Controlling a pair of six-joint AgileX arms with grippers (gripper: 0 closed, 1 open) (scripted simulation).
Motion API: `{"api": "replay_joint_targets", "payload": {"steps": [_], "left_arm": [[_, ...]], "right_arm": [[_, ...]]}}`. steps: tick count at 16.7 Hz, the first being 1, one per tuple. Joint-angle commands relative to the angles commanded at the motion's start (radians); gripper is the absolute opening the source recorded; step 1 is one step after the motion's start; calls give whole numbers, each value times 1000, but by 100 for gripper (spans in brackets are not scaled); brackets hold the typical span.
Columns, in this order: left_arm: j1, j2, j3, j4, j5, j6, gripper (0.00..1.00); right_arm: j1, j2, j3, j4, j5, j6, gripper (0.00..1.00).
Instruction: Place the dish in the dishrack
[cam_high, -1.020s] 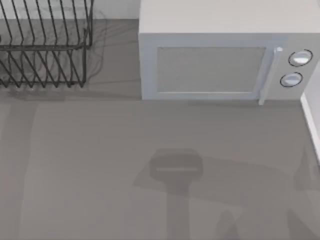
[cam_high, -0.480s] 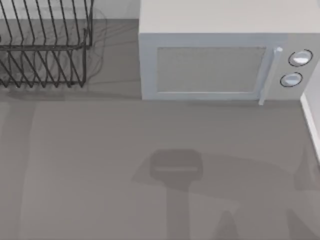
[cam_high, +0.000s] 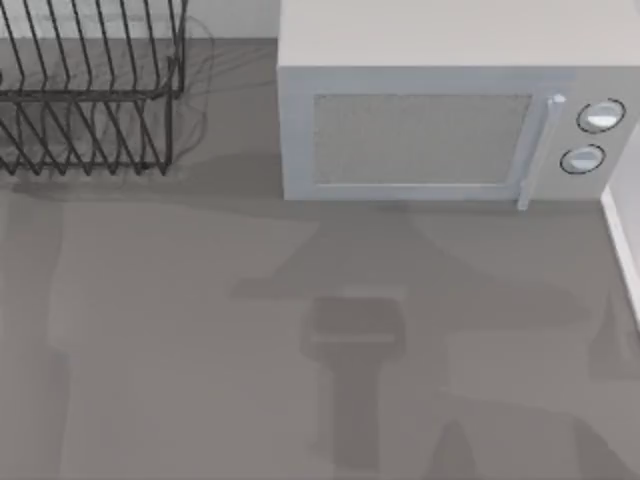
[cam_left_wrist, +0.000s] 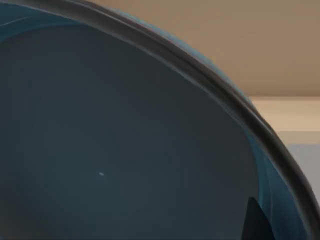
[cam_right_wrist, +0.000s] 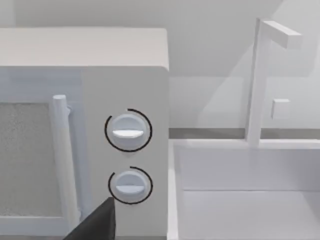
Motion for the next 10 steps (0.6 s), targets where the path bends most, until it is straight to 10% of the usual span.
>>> {"api": "replay_joint_targets", "payload": {"steps": [10], "left_arm": [[-64,388,-127,515,-49,-1,0]], "right_arm": [[0,0,0,0,0,0,100]]}}
